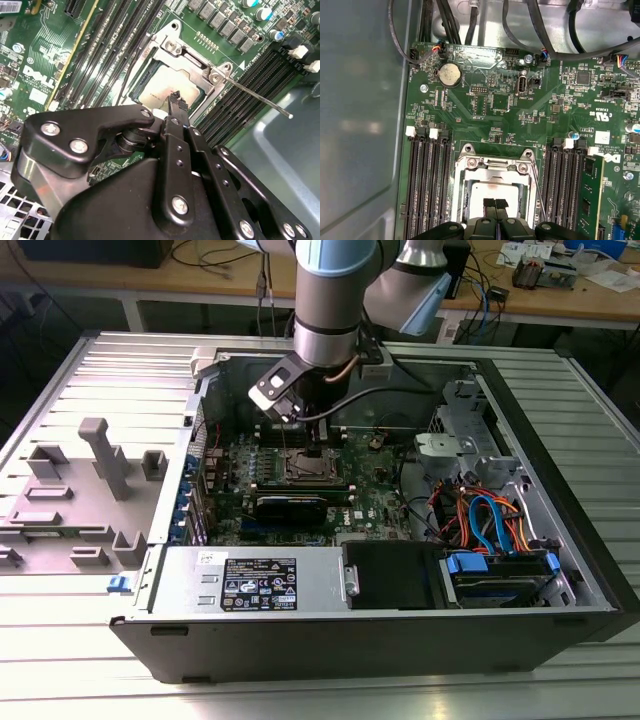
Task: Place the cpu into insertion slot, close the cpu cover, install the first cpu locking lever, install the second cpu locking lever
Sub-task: 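Install the first cpu locking lever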
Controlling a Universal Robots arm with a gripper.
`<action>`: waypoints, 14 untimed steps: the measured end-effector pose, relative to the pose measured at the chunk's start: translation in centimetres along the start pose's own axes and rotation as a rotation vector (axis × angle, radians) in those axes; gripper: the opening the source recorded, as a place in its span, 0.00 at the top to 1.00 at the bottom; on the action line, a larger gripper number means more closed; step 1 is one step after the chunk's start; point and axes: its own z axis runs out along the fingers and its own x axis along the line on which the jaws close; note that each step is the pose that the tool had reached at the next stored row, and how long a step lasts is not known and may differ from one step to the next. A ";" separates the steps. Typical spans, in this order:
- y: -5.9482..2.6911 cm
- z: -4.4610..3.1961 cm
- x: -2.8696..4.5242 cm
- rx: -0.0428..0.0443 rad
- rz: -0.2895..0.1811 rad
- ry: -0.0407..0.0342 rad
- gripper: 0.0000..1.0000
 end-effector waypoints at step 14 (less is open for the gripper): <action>-0.02 -1.27 0.01 0.0000 0.000 0.0001 0.89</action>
